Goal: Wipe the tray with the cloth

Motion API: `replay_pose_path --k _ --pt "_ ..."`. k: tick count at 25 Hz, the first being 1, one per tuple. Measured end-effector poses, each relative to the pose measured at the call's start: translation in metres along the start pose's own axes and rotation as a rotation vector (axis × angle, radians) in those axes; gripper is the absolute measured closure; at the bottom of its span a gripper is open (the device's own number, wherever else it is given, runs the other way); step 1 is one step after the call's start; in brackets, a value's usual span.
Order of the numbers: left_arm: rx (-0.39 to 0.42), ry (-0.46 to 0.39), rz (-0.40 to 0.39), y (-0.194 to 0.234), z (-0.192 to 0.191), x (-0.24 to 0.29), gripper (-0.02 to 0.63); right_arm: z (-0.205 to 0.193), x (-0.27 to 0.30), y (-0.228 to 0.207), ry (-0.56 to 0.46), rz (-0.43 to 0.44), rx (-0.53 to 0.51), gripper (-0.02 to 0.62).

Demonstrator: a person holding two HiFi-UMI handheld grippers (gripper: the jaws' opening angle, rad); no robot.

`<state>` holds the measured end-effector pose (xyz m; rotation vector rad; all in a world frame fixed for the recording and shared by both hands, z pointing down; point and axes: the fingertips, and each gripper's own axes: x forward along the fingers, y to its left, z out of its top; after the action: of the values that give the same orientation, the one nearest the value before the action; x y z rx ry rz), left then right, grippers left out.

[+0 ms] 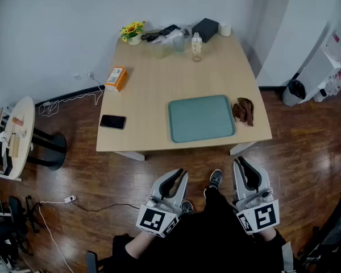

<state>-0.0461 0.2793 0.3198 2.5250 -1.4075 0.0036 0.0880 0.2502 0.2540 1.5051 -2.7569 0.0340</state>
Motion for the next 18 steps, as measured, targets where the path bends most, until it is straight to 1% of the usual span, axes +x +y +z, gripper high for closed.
replay_pose_path --k 3,5,9,11,13,15,18 --pt "0.012 0.020 0.031 0.021 0.000 0.042 0.580 -0.010 0.036 -0.036 -0.004 0.012 0.017 0.543" --pt "0.025 0.014 0.055 0.033 0.008 0.072 0.580 -0.010 0.063 -0.059 -0.012 0.038 0.018 0.535" --pt "0.057 -0.042 0.120 0.049 0.052 0.129 0.580 0.007 0.115 -0.101 -0.049 0.114 0.017 0.523" --pt "0.073 -0.083 0.155 0.053 0.071 0.147 0.580 0.012 0.135 -0.118 -0.056 0.149 0.016 0.522" --pt "0.073 -0.105 0.186 0.059 0.082 0.160 0.578 0.013 0.152 -0.132 -0.045 0.170 0.022 0.518" --pt "0.061 -0.096 0.209 0.070 0.085 0.170 0.578 0.013 0.165 -0.143 -0.033 0.172 0.033 0.517" --pt "0.044 -0.069 0.215 0.089 0.083 0.184 0.577 0.009 0.181 -0.154 -0.021 0.158 0.048 0.517"
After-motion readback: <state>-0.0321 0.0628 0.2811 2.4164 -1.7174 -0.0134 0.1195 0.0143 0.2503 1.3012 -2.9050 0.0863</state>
